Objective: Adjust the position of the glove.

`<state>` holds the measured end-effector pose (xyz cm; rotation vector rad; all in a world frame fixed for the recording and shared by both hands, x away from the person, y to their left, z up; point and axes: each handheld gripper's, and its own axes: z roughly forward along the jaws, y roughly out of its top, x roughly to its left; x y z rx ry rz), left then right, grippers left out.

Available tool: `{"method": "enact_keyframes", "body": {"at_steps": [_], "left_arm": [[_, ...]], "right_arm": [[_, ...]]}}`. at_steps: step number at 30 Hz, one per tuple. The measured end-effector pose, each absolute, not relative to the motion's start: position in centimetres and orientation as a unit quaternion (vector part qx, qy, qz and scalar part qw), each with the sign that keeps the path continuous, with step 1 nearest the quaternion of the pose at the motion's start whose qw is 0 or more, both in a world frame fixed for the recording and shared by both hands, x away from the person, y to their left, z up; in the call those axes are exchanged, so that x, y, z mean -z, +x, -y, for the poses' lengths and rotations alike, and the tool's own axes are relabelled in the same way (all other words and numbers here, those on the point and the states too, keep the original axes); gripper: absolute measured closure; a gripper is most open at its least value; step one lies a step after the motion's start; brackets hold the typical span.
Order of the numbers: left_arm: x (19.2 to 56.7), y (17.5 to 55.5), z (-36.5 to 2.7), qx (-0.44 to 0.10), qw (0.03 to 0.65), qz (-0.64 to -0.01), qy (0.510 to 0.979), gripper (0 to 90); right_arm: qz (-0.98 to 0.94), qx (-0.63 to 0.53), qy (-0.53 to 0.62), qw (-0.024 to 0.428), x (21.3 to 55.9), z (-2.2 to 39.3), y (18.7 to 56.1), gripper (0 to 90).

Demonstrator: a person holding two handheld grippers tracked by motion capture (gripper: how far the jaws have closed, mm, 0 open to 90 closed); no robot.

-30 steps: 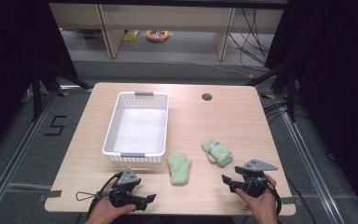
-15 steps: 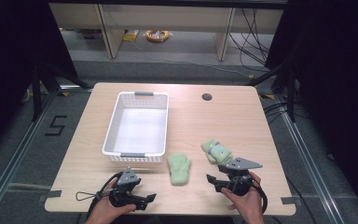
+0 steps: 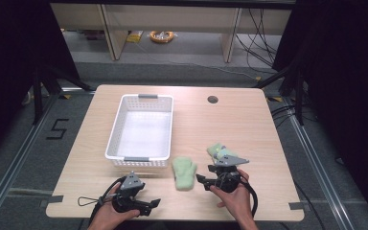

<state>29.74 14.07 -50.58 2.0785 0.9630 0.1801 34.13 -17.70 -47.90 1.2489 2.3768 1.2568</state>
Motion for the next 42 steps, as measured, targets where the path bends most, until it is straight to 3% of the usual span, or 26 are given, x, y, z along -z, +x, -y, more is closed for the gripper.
{"method": "enact_keyframes", "body": {"at_steps": [4,18,23,25,37,42], "left_arm": [[50.6,29.7,-14.0,-0.070,0.409,-0.382,0.826,16.4],[50.5,29.7,-14.1,-0.071,0.406,-0.385,0.826,16.4],[50.5,29.7,-14.0,-0.069,0.412,-0.383,0.824,16.4],[50.5,29.7,-14.1,-0.074,0.405,-0.384,0.826,16.4],[50.5,29.7,-14.1,-0.070,0.407,-0.377,0.829,16.4],[50.5,29.7,-14.1,-0.071,0.408,-0.377,0.828,16.4]], "right_arm": [[-0.804,-0.416,0.413,0.103,48.4,16.8,35.2,37.5],[-0.807,-0.377,0.448,0.076,50.2,13.8,37.0,39.0],[-0.812,-0.383,0.429,0.101,50.9,13.3,37.3,42.7],[-0.817,-0.372,0.430,0.090,50.8,13.3,37.3,45.0],[-0.832,-0.381,0.393,0.094,50.8,13.2,37.0,79.9],[-0.832,-0.396,0.377,0.094,50.3,13.8,37.1,83.8]]}}
